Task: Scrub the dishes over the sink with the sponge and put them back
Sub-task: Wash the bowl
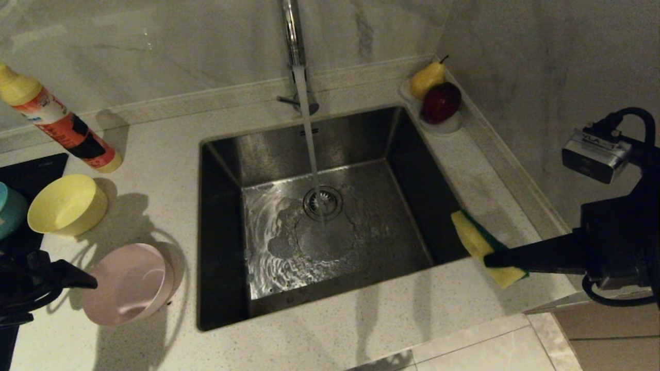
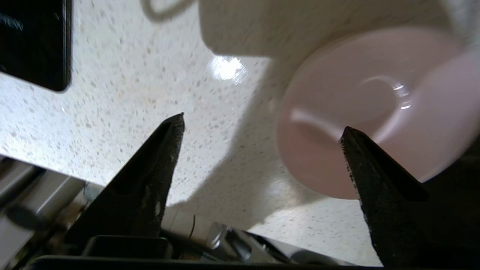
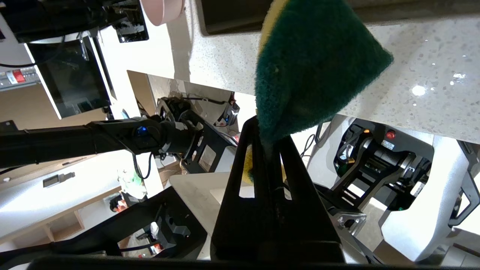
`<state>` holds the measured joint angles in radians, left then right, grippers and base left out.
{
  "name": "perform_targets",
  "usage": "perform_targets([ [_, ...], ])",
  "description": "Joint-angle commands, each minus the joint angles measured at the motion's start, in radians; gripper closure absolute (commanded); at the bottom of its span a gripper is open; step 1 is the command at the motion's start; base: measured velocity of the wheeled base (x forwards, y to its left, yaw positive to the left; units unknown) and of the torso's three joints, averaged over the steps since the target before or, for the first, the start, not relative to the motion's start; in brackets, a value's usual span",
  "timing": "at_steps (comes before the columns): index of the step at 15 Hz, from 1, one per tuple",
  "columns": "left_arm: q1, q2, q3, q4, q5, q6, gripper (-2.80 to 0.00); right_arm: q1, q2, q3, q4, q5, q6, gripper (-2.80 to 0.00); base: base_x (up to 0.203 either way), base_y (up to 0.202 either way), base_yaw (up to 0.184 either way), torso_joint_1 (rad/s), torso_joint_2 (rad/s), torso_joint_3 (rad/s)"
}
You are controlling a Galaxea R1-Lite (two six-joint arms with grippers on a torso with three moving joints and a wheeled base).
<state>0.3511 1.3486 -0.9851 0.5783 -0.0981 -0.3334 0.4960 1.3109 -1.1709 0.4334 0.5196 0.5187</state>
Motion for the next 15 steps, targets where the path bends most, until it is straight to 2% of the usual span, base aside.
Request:
perform_targets([
  [1,0.0,0.026,0.019,0.003,0.001,-0.002,-2.8,0.0,0.004,0.01,0.001,0.004,0.003,0.0,0.0,0.0,0.0,0.0,0.0,0.0],
  [3,0.0,0.039,0.03,-0.014,0.003,-0.002,-2.8,0.0,0.009,0.004,0.001,0.004,0.003,0.0,0.0,0.0,0.0,0.0,0.0,0.0],
  [5,0.0,0.063,0.073,-0.093,0.049,-0.002,-2.8,0.0,0.011,0.005,0.001,0.002,0.001,0.0,0.0,0.0,0.0,0.0,0.0,0.0],
  [7,0.0,0.083,0.106,-0.16,0.065,-0.008,-2.8,0.0,0.011,0.011,0.001,0.004,0.003,0.0,0.0,0.0,0.0,0.0,0.0,0.0],
  [11,0.0,0.111,0.105,-0.18,0.064,-0.047,-2.8,0.0,0.01,0.016,0.001,0.005,0.001,0.0,0.0,0.0,0.0,0.0,0.0,0.0],
  [15,0.0,0.13,0.111,-0.184,0.066,-0.055,-2.8,-0.008,-0.001,0.02,0.001,0.007,0.001,0.0,0.0,0.0,0.0,0.0,0.0,0.0],
])
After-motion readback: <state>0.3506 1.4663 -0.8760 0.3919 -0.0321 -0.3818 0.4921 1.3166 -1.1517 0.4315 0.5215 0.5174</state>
